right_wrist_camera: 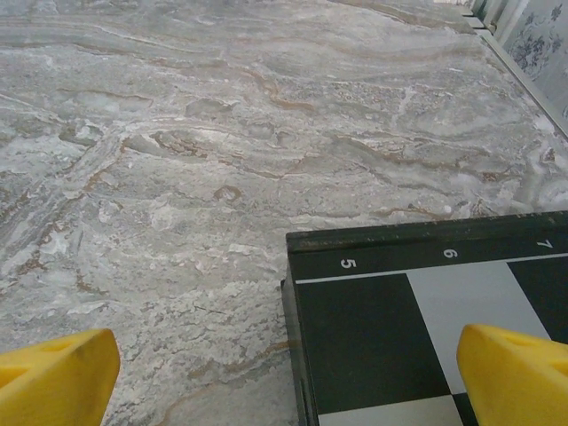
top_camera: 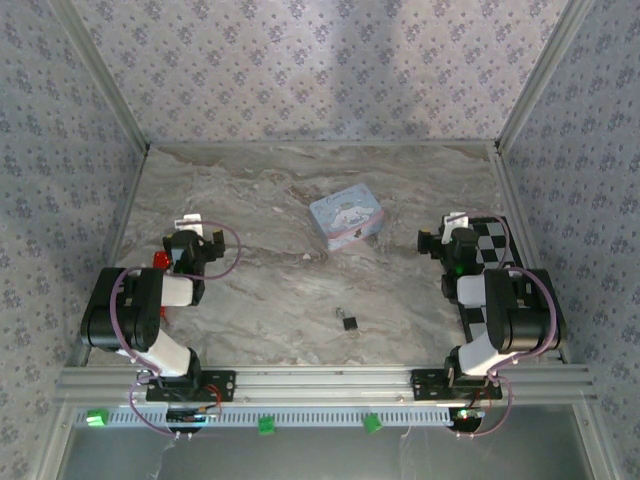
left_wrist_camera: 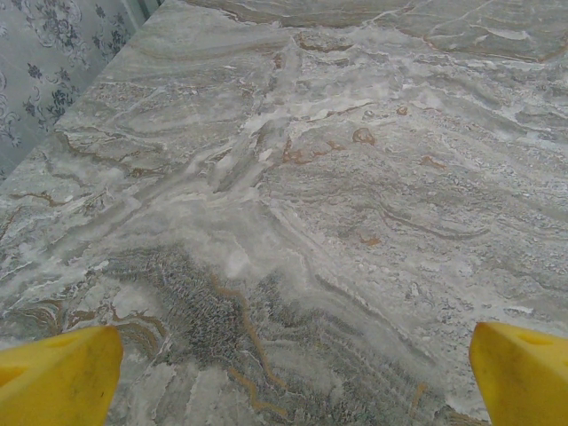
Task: Unlock the padlock with the key
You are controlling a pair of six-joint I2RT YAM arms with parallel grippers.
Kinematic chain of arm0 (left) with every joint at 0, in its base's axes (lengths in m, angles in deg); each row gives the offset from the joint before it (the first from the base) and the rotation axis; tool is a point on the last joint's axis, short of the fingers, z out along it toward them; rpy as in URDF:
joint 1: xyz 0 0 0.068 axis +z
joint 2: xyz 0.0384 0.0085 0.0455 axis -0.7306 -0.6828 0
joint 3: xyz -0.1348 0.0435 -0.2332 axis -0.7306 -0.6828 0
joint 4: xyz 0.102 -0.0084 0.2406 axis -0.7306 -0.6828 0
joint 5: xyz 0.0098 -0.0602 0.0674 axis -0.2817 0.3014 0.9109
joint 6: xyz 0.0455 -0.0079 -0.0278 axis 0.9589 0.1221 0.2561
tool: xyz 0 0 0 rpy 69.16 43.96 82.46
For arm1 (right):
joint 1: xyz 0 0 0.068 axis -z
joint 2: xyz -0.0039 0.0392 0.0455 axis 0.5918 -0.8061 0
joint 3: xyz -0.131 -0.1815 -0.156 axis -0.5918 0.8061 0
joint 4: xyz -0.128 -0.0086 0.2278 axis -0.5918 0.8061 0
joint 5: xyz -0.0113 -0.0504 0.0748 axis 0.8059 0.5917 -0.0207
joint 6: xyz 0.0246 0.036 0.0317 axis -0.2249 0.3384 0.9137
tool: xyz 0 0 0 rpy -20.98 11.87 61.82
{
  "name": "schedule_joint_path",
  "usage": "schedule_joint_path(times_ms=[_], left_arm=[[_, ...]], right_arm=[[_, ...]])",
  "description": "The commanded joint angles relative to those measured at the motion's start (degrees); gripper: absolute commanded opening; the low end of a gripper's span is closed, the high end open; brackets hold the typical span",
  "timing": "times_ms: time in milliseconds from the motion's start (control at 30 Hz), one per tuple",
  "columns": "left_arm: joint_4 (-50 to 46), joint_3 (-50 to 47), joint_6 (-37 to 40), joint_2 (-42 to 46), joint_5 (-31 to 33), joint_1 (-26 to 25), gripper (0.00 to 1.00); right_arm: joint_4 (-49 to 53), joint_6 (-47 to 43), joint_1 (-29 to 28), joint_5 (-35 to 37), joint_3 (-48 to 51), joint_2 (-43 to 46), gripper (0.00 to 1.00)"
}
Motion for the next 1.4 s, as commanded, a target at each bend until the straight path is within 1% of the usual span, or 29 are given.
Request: schedule_joint_path(times_ms=[0,67,1367], left_arm=[[1.9,1.3,-0.8,0.6,-0.7,0.5,1.00],[1.9,1.4,-0.9,0.6,-0.8,0.6,1.00],[1.8,1.4,-1.0,0.7,-1.0,0.7,1.00]], right_arm=[[-1.4,0.6,0.0,-0.1,-0.9,0.0,0.99],[-0.6,0.9,0.9,-2.1,-1.4,0.1,0.99],[-0.7,0.9,0.9,-2.0,-1.3,0.1,0.99]])
